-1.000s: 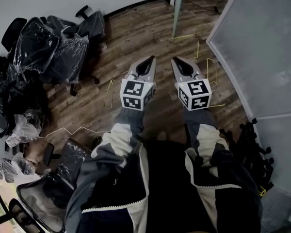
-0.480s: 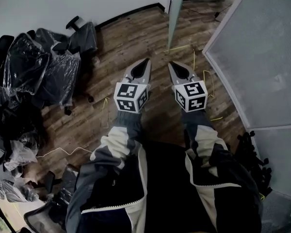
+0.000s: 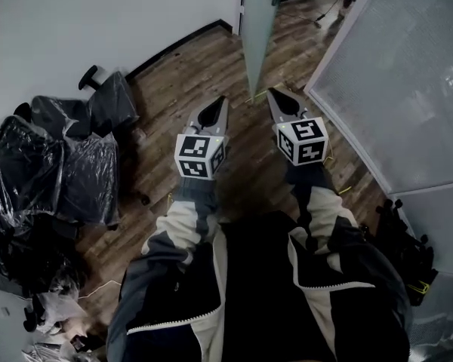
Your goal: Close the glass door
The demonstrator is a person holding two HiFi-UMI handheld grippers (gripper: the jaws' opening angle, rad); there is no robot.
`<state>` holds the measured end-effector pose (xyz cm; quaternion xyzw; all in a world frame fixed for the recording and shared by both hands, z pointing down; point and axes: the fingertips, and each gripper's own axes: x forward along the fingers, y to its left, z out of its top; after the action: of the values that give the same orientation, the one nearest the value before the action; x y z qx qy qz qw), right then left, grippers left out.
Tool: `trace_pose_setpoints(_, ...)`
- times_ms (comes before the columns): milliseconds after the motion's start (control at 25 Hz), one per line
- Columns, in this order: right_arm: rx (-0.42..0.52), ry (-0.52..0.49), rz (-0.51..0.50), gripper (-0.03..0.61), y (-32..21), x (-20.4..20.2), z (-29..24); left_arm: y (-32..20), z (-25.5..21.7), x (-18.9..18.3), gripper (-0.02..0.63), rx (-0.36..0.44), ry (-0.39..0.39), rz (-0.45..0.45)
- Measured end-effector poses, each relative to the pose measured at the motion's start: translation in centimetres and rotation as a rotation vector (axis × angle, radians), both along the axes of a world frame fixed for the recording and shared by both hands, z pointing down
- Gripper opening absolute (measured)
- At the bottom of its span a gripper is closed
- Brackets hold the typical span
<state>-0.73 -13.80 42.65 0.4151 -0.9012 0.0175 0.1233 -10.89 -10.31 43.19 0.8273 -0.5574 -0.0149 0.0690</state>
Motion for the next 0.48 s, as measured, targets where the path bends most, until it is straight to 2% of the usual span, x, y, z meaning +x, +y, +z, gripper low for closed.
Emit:
trace_pose_setpoints(160,0.002,0.005,0.019,0.003,-3.7,-0.9,0.2,-3.9,0.1,-1.3,0.0,0.006,0.006,0.012)
trace_pose_setpoints(280,0.009,0.021,-0.008,0.003,-7.0,-2.7,0.7,-7.7,0.2,-2.0,0.0,0.011,0.01,0.016)
trace_pose_setpoints(480,-0.015,0.005,-0.053,0.003,-14.5,-4.5,2.5,-14.5,1.9,-3.6,0.0,-0.03,0.025,-0.01)
